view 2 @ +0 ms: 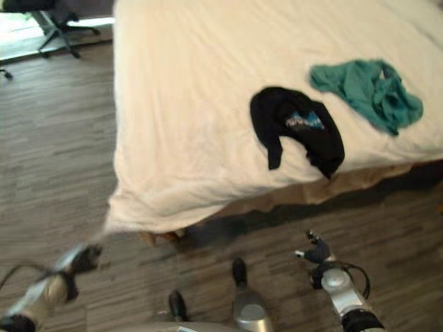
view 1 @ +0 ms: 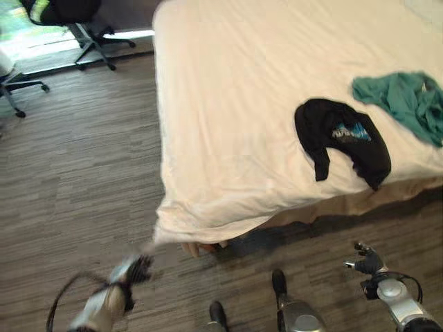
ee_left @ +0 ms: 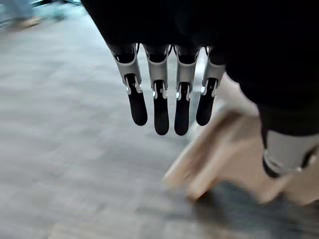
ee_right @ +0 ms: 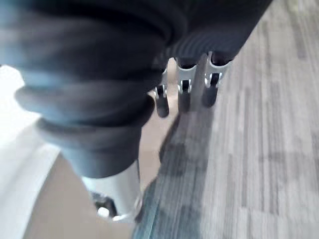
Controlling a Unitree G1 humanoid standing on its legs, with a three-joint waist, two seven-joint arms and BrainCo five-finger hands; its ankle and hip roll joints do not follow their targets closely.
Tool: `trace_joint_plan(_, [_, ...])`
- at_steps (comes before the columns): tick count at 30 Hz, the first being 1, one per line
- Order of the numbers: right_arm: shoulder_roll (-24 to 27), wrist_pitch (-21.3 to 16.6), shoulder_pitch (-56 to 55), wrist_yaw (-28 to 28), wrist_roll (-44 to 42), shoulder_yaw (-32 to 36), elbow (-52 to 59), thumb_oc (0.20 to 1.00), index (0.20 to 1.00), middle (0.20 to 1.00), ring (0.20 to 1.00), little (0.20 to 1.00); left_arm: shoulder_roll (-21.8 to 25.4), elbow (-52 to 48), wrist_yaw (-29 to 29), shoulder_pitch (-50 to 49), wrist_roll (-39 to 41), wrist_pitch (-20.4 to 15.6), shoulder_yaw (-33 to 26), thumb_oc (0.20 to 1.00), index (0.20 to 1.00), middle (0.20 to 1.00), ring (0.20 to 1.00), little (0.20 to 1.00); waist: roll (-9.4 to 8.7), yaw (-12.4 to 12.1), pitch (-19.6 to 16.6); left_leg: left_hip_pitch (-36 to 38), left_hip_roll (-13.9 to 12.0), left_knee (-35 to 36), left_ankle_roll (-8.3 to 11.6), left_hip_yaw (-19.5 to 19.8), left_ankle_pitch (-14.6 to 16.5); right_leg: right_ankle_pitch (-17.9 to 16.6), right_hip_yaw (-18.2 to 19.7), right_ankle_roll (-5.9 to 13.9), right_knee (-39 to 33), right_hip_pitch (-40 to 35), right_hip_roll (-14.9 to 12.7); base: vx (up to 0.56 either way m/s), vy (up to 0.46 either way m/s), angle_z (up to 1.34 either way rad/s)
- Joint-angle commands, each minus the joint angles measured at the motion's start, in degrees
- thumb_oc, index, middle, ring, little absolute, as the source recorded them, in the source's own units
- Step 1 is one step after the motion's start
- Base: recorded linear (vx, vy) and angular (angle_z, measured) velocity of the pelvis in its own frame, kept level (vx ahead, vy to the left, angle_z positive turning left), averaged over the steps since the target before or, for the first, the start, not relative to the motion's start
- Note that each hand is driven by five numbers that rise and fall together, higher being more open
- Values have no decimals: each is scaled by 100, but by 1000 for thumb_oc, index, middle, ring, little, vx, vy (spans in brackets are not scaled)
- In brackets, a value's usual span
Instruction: Tidy up the quilt and then pick up the clothes from the bed and put them into the laundry hamper.
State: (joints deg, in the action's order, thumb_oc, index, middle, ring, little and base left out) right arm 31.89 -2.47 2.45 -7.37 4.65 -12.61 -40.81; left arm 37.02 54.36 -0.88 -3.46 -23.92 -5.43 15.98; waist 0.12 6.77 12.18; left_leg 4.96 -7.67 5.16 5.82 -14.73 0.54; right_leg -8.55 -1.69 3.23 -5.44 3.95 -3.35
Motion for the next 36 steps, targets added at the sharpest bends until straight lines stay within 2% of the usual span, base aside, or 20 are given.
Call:
trace_joint_plan(1, [520,-270,651,-252,298,-10,663,200,200,200,200,200,-167,1029,-604,94,35,254,-480,1000,1000,1000,1000,1000,-16,-259,-59,-64,-11,-16,73,416,127,924,-279,617,261,-280,-552,6,49,21])
trace_joint_plan(2, [521,-268,658,-252,297,-14,663,200,200,200,200,200,-169,1032,-606,95,34,252,-485,1000,1000,1000,1000,1000,-17,-252,-73,-93,-9,-16,73,419,109,907,-280,614,256,-255,-554,-25,24,15])
trace_joint_plan(4, [707,-384,1399,-471,184,-105,1169,200,200,200,200,200,-258,1393,-799,-97,168,350,-754,1000,1000,1000,1000,1000,-124,-504,2,-152,-15,-16,77,511,78,929,-380,615,272,-264,-550,-45,18,27])
trace_joint_plan(6, [706,-384,1411,-472,183,-111,1164,200,200,200,200,200,-260,1395,-800,-93,168,349,-760,1000,1000,1000,1000,1000,-126,-497,-10,-179,-13,-16,76,514,60,913,-380,612,269,-239,-552,-37,0,21])
trace_joint_plan(7, [736,-419,1765,-547,85,-192,1301,200,200,200,200,200,-287,1438,-824,-112,204,351,-740,1000,1000,1000,1000,1000,-155,-599,78,-223,-23,-16,76,566,45,927,-416,614,291,-219,-558,-251,-28,20])
trace_joint_plan(8, [854,-493,2870,-810,-288,-451,1514,200,200,200,200,200,-323,1381,-961,102,391,313,-581,1000,1000,1000,1000,1000,-256,-812,449,-591,-43,-16,84,745,-108,902,-468,602,404,79,-559,-342,-35,0])
trace_joint_plan(10, [1055,-492,3788,-990,-498,-719,1415,200,200,200,200,200,-305,1274,-1072,369,567,286,-425,1000,1000,1000,1000,1000,-282,-957,756,-930,-67,-28,108,855,-266,870,-502,583,561,428,-565,-306,-31,16])
trace_joint_plan(14, [1087,-511,5416,-1307,-868,-1415,1089,200,200,200,200,200,-476,926,-1311,875,720,215,204,1000,1000,1000,1000,1000,-242,-1174,1248,-1745,-142,-332,208,981,-429,894,-596,548,977,1142,-629,-168,-14,30])
trace_joint_plan(15, [867,-581,5701,-1409,-994,-1592,1193,200,200,200,200,200,-610,433,-1435,1070,791,170,453,1000,1000,1000,1000,1000,-152,-1276,1486,-2133,-141,-444,248,1006,-496,914,-686,548,1104,1461,-662,-193,-27,7])
trace_joint_plan(17, [798,-579,5725,-1438,-996,-1652,1228,200,200,200,200,200,-685,212,-1468,1115,846,157,509,1000,1000,1000,1000,1000,-89,-1287,1495,-2368,-129,-506,257,1061,-522,929,-730,544,1178,1643,-681,-126,-28,24])
trace_joint_plan(19, [166,-592,5698,-1369,-970,-1996,1157,200,200,200,200,200,-878,-240,-1578,1348,828,116,793,1000,1000,1000,1000,1000,63,-1361,1584,-2708,-97,-557,264,1126,-591,965,-798,547,1340,1978,-711,-84,-25,39])
trace_joint_plan(21, [-323,-563,5462,-1199,-846,-2291,1031,200,200,200,200,200,-980,-388,-1582,1397,710,99,947,1000,1000,1000,1000,1000,99,-1383,1608,-2697,-82,-533,258,1148,-603,988,-804,540,1368,1983,-705,-4,-20,-2])
trace_joint_plan(22, [-922,-515,4888,-958,-709,-2573,970,200,200,200,200,200,-1147,-477,-1526,1419,690,114,1031,1000,1000,1000,1000,1000,122,-1393,1625,-2540,-69,-461,253,1181,-585,1047,-825,531,1335,1845,-692,23,-26,-10])
trace_joint_plan(23, [-925,-517,4887,-959,-707,-2574,968,200,200,200,200,200,-1146,-478,-1526,1416,690,114,1029,1000,1000,1000,1000,1000,122,-1387,1611,-2558,-68,-452,250,1187,-607,1020,-831,530,1311,1852,-690,45,-37,-12])
trace_joint_plan(26, [-1719,-500,3885,-314,-620,-3230,1074,200,200,200,200,200,-1411,-190,-1596,1496,608,196,1093,1000,1000,1000,1000,1000,132,-1395,1553,-2230,-64,-242,251,1240,-578,1083,-863,521,1169,1523,-671,44,-38,-4])
trace_joint_plan(28, [-1989,-510,3648,101,-530,-3702,1128,200,200,200,200,200,-1470,67,-1589,1468,446,232,1179,1000,1000,1000,1000,1000,115,-1430,1481,-1986,-61,-159,255,1251,-528,1123,-855,514,1088,1285,-665,90,-55,6])
trace_joint_plan(29, [-2145,-564,3567,538,-848,-4008,1568,200,200,200,200,200,-1469,289,-1610,1422,306,269,1247,1000,1000,1000,1000,1000,49,-1454,1368,-1745,-68,-95,259,1231,-489,1132,-843,505,1007,1069,-636,118,-58,6])
trace_joint_plan(32, [-2128,-642,3532,566,-1098,-4018,1926,200,200,200,200,200,-1467,449,-1622,1405,235,324,1244,1000,1000,1000,1000,1000,-22,-1435,1253,-1576,-64,-57,251,1184,-457,1088,-824,502,894,919,-612,65,-27,13])
trace_joint_plan(33, [-1872,-802,3552,421,-1260,-3728,2280,200,200,200,200,200,-1168,554,-1575,1137,254,177,1032,1000,1000,1000,1000,1000,-6,-1412,1240,-1520,-47,-41,241,1174,-450,1058,-807,506,855,882,-609,13,-5,13])
trace_joint_plan(36, [-1536,-976,3720,157,-1401,-3277,2773,200,200,200,200,200,-1055,569,-1586,1135,368,155,906,1000,1000,1000,1000,1000,8,-1303,1337,-1555,-47,-66,234,1124,-461,1032,-737,515,897,975,-610,-28,3,-3])
